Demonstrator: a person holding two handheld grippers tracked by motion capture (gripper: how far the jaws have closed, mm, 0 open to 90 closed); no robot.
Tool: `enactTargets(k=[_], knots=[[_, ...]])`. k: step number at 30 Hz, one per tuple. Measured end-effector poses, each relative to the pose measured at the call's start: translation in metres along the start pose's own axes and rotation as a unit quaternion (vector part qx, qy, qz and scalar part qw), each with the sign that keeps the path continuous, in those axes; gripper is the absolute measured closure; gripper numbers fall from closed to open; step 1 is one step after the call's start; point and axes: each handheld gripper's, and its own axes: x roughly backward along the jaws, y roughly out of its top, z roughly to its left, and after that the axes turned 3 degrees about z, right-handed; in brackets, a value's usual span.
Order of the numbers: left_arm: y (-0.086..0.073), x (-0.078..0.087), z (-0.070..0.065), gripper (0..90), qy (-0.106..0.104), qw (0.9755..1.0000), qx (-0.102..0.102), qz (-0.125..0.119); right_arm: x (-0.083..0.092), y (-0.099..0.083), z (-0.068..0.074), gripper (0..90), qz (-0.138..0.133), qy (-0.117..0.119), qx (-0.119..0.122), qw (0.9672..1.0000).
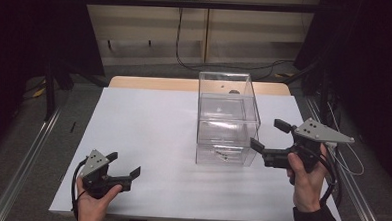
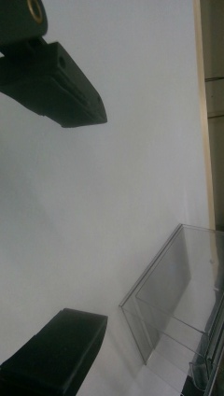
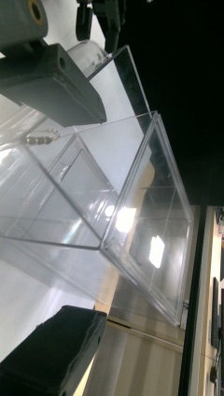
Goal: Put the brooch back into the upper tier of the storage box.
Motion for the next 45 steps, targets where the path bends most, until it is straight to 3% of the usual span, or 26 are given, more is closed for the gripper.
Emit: enactTargets(k=[6,13,17,31,45], knots=[[0.0,0.0,0.0,4.4,0.0,1.0,-0.001,0.0,0.003,-0.004,-0.001,4.7,0.0,-0.005,0.001,1.0],[0.0,0.0,0.0,4.4,0.001,1.0,-0.003,0.002,0.012,-0.004,0.01,3.5,-0.003,0.007,0.016,0.9998],[0.0,0.0,0.0,4.4,0.001,1.0,-0.004,0.002,0.012,-0.008,0.013,3.5,0.01,0.005,0.021,0.9997],[0.0,0.0,0.0,4.3,-0.001,1.0,-0.002,0.0,0.015,-0.026,0.012,3.7,0.032,-0.011,0.017,0.9993],[0.001,0.002,0.0,3.9,-0.001,1.0,-0.005,-0.008,0.015,-0.047,0.006,3.6,0.051,-0.026,-0.005,0.9983]])
